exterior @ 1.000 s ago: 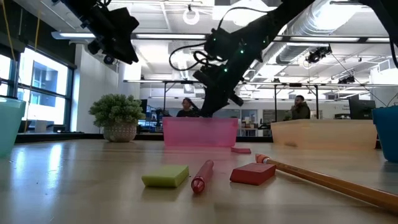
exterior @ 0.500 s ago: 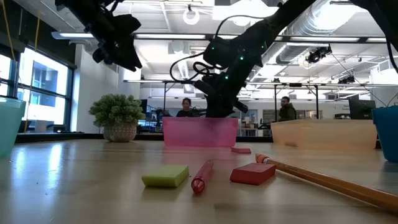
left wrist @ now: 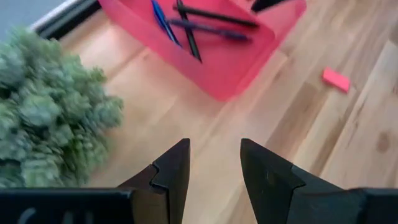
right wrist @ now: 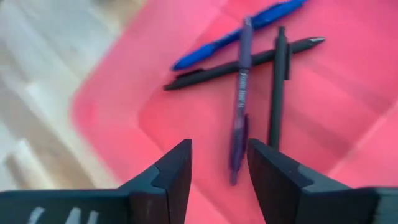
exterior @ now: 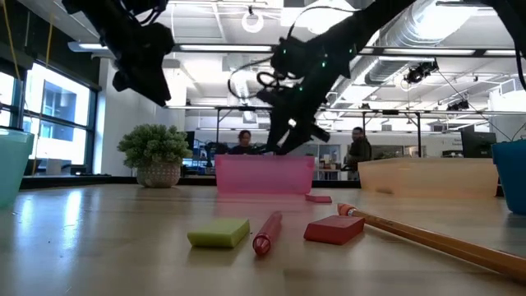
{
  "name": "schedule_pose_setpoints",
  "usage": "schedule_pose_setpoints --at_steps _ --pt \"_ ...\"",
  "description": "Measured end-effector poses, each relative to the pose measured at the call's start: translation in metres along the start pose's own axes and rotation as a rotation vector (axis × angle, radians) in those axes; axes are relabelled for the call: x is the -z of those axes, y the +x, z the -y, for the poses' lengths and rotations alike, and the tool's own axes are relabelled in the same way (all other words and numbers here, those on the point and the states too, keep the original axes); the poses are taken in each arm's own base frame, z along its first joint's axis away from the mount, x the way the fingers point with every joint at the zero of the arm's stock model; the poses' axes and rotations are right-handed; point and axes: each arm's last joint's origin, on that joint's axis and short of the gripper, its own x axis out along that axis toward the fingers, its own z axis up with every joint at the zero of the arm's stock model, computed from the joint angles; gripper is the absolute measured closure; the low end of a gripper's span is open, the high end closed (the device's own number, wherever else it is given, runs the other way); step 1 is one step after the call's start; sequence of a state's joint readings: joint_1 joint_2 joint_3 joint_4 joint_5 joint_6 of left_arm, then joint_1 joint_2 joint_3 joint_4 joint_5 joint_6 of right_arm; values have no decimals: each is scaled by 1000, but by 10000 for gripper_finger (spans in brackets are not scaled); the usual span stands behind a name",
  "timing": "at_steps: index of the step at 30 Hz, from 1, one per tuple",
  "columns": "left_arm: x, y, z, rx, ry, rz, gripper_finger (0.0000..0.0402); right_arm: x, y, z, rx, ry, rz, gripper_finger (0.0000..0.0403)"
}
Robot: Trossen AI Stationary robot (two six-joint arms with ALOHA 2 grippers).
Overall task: Sort crayons/erasers/pens/pencils in bins
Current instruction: Put the pink eraser into the blue bin
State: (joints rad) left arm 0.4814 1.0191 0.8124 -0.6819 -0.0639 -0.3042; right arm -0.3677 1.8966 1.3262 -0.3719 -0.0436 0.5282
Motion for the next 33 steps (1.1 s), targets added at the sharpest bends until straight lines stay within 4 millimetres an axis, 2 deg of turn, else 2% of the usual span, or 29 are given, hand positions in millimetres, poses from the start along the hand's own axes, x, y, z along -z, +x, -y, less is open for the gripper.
schedule_pose_setpoints --at_steps 7,16,23,33 --pt "11 -1 10 19 60 -81 273 11 -27 -35 -37 22 52 258" --pt "20 -4 28 76 112 -106 273 52 -37 -86 -51 28 38 258" --pt "25 -7 40 114 118 -117 273 90 -43 -103 58 88 -49 258" --pt "34 -11 55 157 38 -143 273 132 -54 -120 151 223 -143 258"
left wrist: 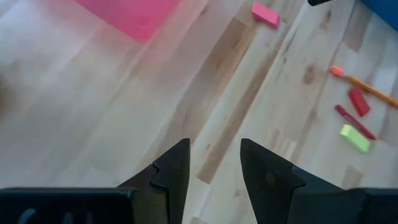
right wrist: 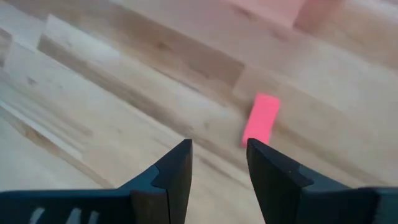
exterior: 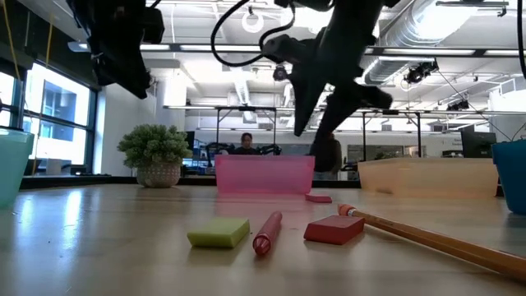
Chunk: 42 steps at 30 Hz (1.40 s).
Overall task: Sort crayons/erasers/pens/pencils in bins
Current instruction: Put the pink eraser into the blue bin
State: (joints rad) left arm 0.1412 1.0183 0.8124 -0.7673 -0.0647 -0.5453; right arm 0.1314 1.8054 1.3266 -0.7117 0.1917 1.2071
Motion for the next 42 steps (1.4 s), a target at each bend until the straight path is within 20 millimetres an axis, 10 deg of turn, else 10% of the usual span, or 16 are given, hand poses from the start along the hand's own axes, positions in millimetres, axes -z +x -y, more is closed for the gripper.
schedule_pose_setpoints --at_steps 25,42 --pt "23 -4 23 9 -102 -64 273 -15 10 16 126 29 22 200" --pt "23 -4 24 -6 -37 -37 273 -7 60 13 139 134 -102 209"
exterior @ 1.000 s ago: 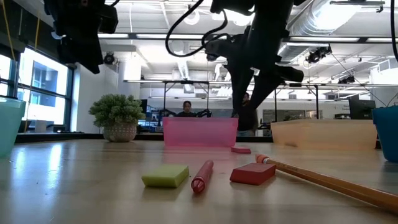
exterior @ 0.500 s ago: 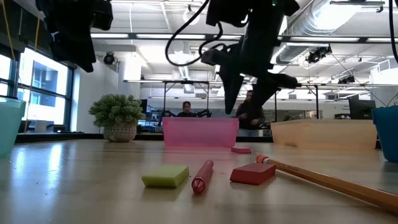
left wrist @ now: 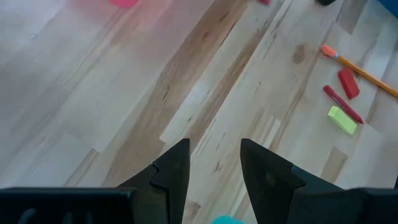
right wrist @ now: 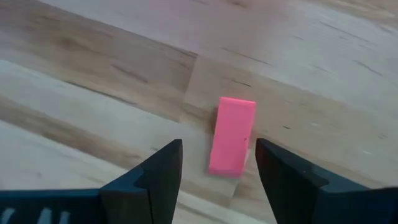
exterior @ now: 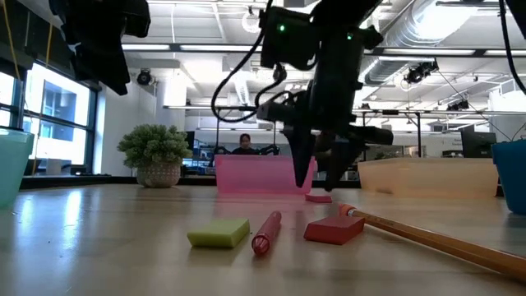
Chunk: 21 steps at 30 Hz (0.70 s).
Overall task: Sort crayons/erasers/pens/pencils in bins
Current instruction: Put the pink eraser into the blue bin
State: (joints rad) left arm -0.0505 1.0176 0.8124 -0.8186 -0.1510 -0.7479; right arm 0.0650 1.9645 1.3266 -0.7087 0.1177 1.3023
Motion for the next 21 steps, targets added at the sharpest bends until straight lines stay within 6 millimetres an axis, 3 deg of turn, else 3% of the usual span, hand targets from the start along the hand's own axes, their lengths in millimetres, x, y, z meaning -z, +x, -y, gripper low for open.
schedule_pose_setpoints --at_steps 8,21 --pt "-1 0 0 -4 -1 12 273 0 19 0 41 14 -21 226" --pt "-2 0 -2 -16 81 20 273 1 21 9 144 107 -12 295"
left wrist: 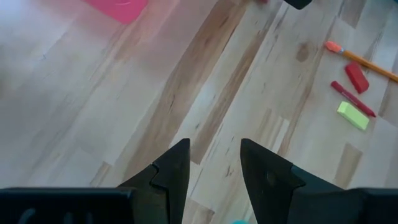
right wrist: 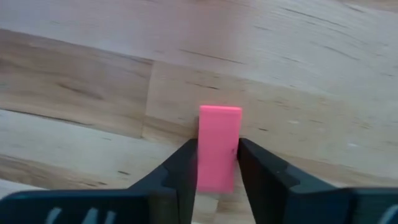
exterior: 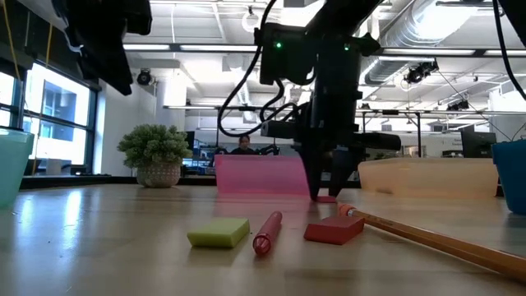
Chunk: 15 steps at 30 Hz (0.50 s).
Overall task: Sort crayons/erasers/pens/pencils in bins
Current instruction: Put the pink eraser into the blue bin
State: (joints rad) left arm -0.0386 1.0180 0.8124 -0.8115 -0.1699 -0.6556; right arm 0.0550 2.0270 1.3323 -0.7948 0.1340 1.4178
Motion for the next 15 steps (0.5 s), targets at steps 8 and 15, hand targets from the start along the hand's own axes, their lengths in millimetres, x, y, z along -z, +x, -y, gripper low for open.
schedule_pose_setpoints --at_steps 8,15 --pt "-3 1 -5 -17 23 7 273 1 0 2 17 0 -47 321" --pt "-5 1 -7 -24 59 9 273 1 1 1 1 -19 -48 322"
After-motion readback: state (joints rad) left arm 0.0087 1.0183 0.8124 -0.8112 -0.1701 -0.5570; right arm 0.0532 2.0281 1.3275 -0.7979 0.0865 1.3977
